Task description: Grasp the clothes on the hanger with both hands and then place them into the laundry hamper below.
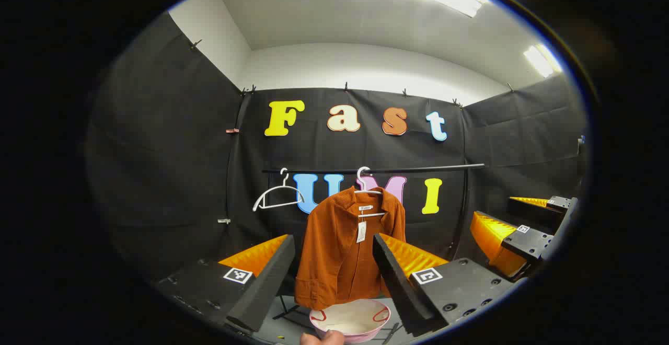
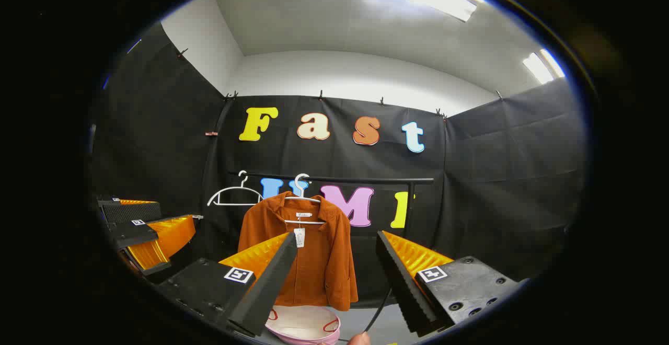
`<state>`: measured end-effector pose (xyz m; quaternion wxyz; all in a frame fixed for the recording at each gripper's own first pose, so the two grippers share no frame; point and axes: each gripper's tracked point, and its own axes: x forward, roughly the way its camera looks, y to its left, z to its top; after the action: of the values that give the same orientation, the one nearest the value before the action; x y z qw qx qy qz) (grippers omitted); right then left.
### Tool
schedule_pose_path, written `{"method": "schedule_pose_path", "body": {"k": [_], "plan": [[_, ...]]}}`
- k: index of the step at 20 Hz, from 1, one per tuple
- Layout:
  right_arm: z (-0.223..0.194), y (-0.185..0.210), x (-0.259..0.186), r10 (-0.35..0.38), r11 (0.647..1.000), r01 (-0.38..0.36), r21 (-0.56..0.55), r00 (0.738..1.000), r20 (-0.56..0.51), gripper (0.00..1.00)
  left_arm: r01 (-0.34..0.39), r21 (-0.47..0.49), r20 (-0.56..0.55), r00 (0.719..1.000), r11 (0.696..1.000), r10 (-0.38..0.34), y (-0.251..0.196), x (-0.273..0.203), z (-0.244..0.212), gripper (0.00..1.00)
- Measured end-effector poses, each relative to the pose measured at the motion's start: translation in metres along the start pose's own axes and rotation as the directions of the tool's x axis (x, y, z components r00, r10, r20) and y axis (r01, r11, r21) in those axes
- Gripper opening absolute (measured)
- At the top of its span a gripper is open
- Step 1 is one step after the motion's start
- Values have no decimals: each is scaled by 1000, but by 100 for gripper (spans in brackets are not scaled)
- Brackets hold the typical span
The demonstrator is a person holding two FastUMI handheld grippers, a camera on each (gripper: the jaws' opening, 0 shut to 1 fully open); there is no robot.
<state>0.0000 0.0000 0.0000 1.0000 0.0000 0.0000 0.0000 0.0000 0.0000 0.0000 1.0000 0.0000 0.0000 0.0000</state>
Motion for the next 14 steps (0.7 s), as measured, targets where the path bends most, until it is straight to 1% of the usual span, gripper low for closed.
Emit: {"method": "schedule_pose_path", "body": {"k": [14], "plan": [[2, 6, -2, -7, 1000, 7, -12, 1000, -2, 98, -2, 5, -2, 1000, 1000, 2, 4, -8, -3, 95]]}}
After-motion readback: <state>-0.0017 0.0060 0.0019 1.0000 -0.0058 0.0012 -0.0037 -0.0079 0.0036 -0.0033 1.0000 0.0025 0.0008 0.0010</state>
